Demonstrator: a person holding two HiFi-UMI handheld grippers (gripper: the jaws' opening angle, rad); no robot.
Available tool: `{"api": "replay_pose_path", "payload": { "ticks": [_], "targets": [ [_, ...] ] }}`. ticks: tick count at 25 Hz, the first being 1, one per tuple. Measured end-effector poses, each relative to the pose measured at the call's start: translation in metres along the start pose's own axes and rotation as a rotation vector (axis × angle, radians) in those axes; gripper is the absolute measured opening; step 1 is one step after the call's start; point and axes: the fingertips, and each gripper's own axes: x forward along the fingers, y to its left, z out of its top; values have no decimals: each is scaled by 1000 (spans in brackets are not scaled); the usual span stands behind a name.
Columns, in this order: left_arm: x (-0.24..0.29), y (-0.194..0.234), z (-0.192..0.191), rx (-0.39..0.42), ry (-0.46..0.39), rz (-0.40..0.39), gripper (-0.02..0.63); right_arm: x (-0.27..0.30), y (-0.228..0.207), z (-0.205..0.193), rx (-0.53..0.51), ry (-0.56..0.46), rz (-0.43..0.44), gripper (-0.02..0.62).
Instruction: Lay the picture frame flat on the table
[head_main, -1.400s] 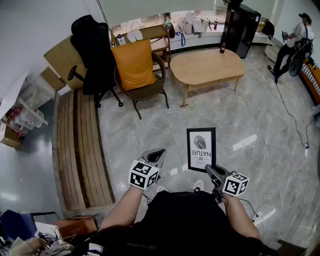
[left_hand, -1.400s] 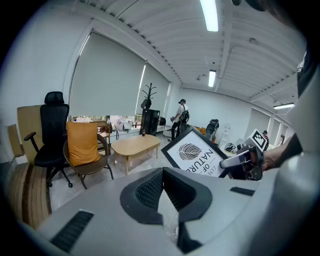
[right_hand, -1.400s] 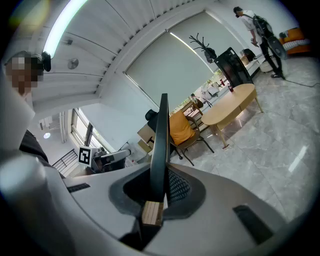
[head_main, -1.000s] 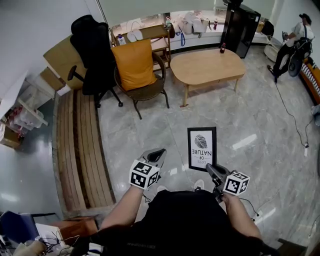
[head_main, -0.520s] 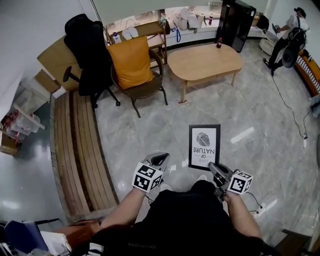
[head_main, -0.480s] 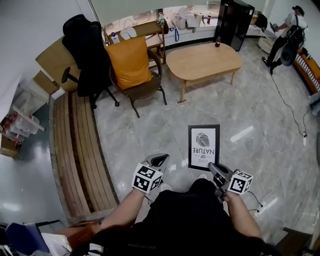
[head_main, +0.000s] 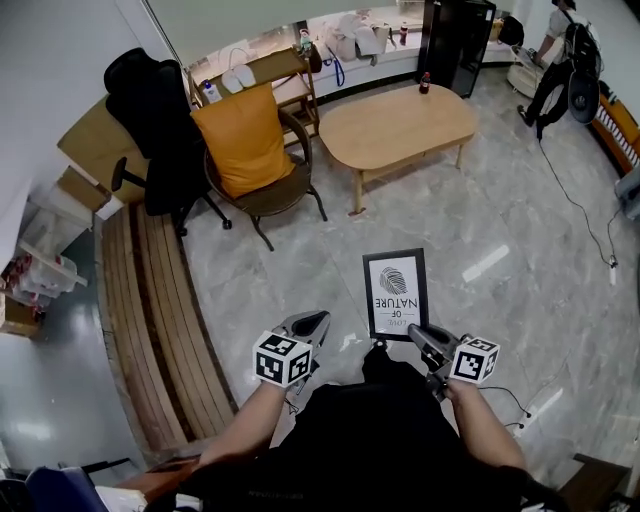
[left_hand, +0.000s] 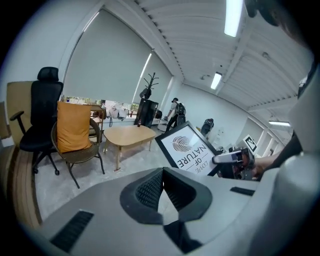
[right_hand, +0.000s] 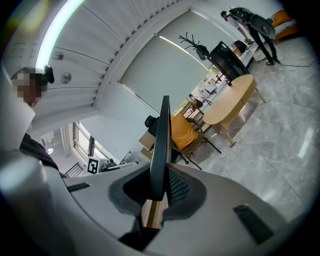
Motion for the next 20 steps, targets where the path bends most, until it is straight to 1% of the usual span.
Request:
{"api": "replay_pose_path", "payload": {
  "ticks": [1,4,6,9,12,14,17,20],
  "targets": [
    [7,4,11,-8,-6,12,5,6,-9,13,5,-3,5,34],
    [30,26,48,24,-13,71,5,31,-35,58,26,-23,41,34],
    [50,40,75,25,-30,100,5,45,-50,90,39,-33,67,34],
    [89,48,113,20,-64,112,5,55,-71,135,20,-32,90,34],
    [134,47,149,20,-72,108,5,54,-98,183,-8,-26,76,34],
    [154,43,155,27,-57,85,5,52,-115,195,-2,-35,59,34],
    [173,40,148,65,-18,52,5,49,-130,194,21,-51,37,34],
    [210,54,167,64,9,48,5,57,-157,221,31,-62,17,34]
  ]
}}
